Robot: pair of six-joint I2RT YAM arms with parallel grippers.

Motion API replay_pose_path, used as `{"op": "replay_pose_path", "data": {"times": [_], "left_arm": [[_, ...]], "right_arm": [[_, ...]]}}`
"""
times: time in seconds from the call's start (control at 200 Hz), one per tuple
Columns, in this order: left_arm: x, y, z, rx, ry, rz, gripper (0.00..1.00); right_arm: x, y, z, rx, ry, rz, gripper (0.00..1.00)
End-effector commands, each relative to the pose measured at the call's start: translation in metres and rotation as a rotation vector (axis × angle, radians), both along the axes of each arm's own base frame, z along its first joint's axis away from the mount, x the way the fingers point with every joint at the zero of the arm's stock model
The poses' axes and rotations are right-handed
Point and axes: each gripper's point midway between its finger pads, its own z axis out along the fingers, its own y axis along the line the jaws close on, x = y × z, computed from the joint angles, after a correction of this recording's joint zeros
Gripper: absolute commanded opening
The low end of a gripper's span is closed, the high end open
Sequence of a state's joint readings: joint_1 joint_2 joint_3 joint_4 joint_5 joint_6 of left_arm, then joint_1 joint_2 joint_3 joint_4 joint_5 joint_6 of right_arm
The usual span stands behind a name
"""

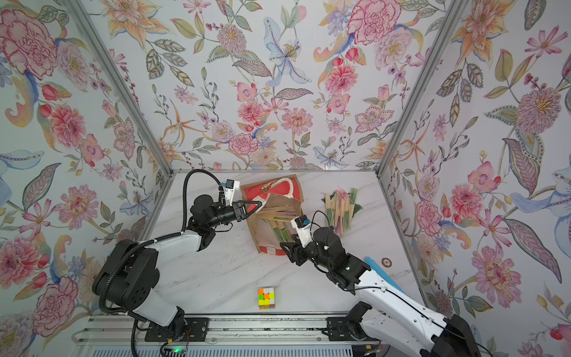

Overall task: Take out the folding fans from the tote bags
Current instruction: Pick up the folding fan from the canvas bag.

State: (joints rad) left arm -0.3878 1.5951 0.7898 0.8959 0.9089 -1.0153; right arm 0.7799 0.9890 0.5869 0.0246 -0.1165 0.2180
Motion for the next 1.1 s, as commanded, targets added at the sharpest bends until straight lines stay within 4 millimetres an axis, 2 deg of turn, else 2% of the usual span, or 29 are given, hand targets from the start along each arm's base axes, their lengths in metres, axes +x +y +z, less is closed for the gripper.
{"op": "replay_pose_path", "data": {"times": [0.0, 0.205, 0.53, 0.651, 1.096], "left_arm": [[0.001, 0.002, 0.008, -0.023, -0.013, 0.008, 0.00], [0.000, 0.003, 0.009, -0.024, -0.013, 0.005, 0.00], [-0.002, 0.002, 0.010, -0.026, -0.020, -0.001, 0.00], [-0.002, 0.002, 0.009, -0.025, -0.018, -0.002, 0.00], [-0.004, 0.002, 0.010, -0.032, -0.023, -0.007, 0.00]], "right_arm": [[0.026, 0.011, -0.002, -0.032, -0.056, -0.108, 0.61], [0.057, 0.021, -0.031, -0.145, -0.038, -0.205, 0.61], [0.085, 0.008, -0.072, -0.207, 0.045, -0.328, 0.62], [0.087, 0.002, -0.090, -0.225, 0.090, -0.346, 0.63], [0.079, -0.011, -0.128, -0.254, 0.176, -0.372, 0.64]]}}
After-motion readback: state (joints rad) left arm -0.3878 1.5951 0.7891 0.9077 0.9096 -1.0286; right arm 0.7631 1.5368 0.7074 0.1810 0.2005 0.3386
